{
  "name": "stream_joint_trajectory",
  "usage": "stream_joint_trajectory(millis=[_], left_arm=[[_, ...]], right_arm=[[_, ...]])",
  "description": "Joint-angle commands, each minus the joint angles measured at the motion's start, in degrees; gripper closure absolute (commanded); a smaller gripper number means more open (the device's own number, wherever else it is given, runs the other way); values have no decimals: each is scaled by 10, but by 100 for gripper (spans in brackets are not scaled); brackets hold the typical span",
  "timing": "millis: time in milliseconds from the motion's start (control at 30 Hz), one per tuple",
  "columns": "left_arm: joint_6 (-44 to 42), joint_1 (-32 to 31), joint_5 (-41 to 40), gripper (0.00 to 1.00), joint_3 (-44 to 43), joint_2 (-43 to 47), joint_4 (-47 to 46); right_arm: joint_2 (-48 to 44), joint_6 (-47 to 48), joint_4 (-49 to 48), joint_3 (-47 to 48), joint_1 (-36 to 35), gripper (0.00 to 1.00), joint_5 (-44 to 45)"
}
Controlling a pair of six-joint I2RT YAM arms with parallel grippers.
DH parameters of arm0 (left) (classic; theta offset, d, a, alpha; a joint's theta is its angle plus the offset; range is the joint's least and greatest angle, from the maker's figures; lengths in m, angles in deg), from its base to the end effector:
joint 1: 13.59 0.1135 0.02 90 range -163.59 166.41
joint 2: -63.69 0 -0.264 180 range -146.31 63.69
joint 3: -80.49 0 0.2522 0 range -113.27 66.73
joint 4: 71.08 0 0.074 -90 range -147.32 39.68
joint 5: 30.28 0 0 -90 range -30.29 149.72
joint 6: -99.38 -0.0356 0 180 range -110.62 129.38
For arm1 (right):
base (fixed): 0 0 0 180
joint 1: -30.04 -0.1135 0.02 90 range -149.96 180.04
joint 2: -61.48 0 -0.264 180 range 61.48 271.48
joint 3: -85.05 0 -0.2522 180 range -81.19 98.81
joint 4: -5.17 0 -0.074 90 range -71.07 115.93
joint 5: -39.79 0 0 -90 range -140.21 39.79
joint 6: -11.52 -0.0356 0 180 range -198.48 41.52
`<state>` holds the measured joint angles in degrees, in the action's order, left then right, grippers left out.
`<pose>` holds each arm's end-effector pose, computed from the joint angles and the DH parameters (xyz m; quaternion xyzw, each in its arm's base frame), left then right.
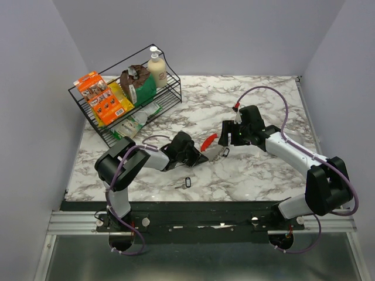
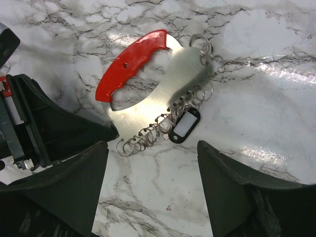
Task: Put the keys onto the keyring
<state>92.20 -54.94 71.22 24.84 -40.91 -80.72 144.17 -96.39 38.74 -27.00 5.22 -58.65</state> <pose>0.2479 -0.2276 0.1098 -0.2782 0.8561 -0.4187 0.1194 0.2728 0.1319 0.2296 -0.0823 0.9287 0.1933 0.3054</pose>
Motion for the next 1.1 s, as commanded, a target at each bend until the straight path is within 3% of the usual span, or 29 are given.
stream_joint_trajectory(millis=[0,200,433,600,833,1067], left_arm=[[-57,9,-63,89,-13,-2,85],[-137,11,-90,100,-63,21,164],[-296,10,-152,100,-151,51,324],[-397,10,-173,100,-212,65,389],[-490,11,-127,100,-286,67,438],[-546,8,-165,100,-348,79,496]], right_arm=[[-4,9,9,-5,-5,19,12],[-5,7,10,0,-5,19,8],[-11,7,15,7,-5,18,5],[-5,-3,12,21,-5,18,-7],[-20,-11,13,40,-5,18,-10],[-55,-5,15,49,-4,16,-10]])
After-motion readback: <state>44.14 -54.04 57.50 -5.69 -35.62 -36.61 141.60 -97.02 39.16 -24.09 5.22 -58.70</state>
